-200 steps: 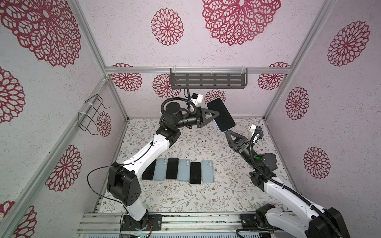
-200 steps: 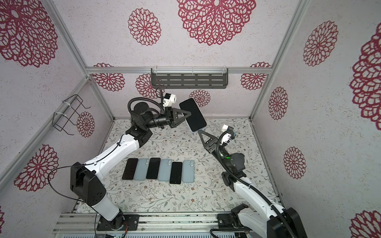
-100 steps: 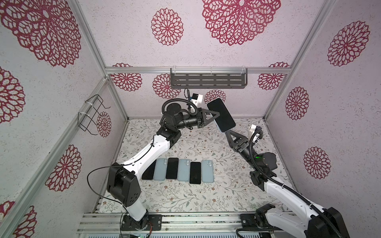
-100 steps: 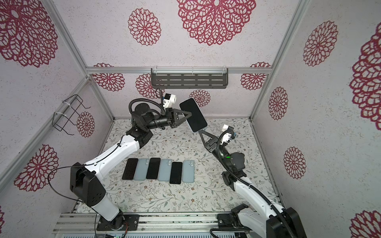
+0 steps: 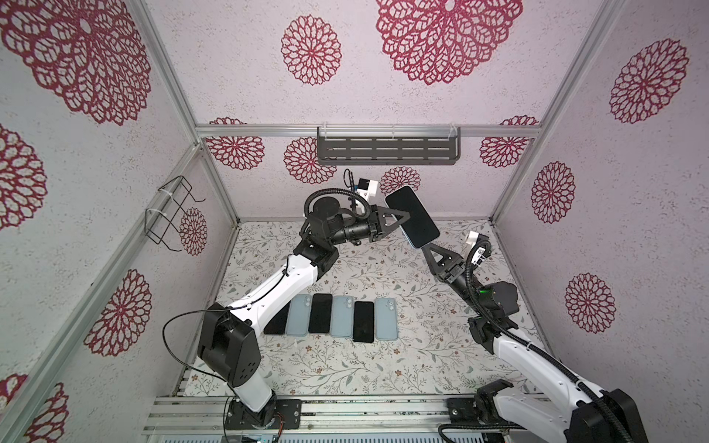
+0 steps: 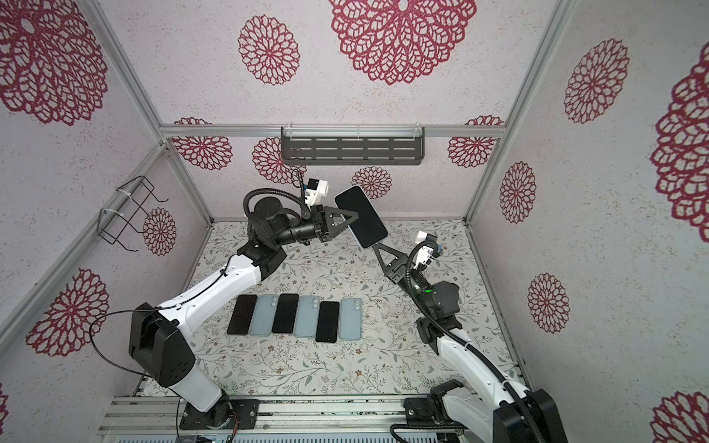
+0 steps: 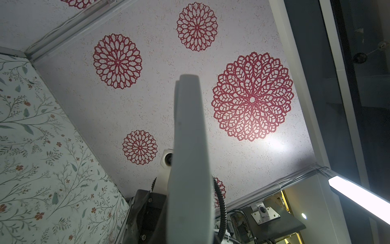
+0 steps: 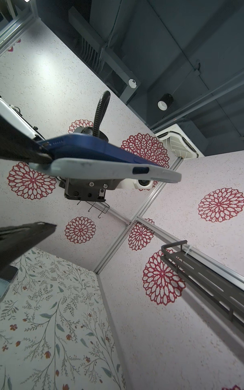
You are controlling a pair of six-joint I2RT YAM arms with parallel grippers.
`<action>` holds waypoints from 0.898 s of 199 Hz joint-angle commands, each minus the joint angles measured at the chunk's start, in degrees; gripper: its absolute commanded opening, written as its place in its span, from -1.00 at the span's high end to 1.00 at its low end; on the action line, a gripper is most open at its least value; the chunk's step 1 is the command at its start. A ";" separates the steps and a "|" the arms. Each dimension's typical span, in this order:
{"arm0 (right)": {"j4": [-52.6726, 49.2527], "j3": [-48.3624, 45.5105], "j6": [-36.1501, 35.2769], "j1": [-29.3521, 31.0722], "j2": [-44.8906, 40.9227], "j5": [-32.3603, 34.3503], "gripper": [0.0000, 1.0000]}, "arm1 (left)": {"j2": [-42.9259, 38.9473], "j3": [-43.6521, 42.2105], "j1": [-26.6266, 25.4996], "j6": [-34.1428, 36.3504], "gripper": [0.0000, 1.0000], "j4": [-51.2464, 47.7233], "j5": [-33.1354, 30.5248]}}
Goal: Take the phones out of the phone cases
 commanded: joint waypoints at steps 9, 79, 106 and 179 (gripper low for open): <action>2.39 0.18 1.95 -2.20 -0.81 3.32 0.08 | -2.44 -1.59 -5.20 0.47 1.00 -0.42 10.41; 3.26 -0.68 3.47 -4.97 -1.05 1.35 0.12 | -2.67 -1.87 -6.17 3.48 1.00 -3.74 10.99; 3.82 -1.25 4.21 -5.98 -1.53 0.85 0.14 | -2.62 -1.65 -6.26 3.85 1.00 -4.17 11.12; 6.20 -2.96 7.18 -6.96 -2.72 -2.35 0.44 | -1.81 -2.70 -5.35 4.30 1.00 -5.22 9.95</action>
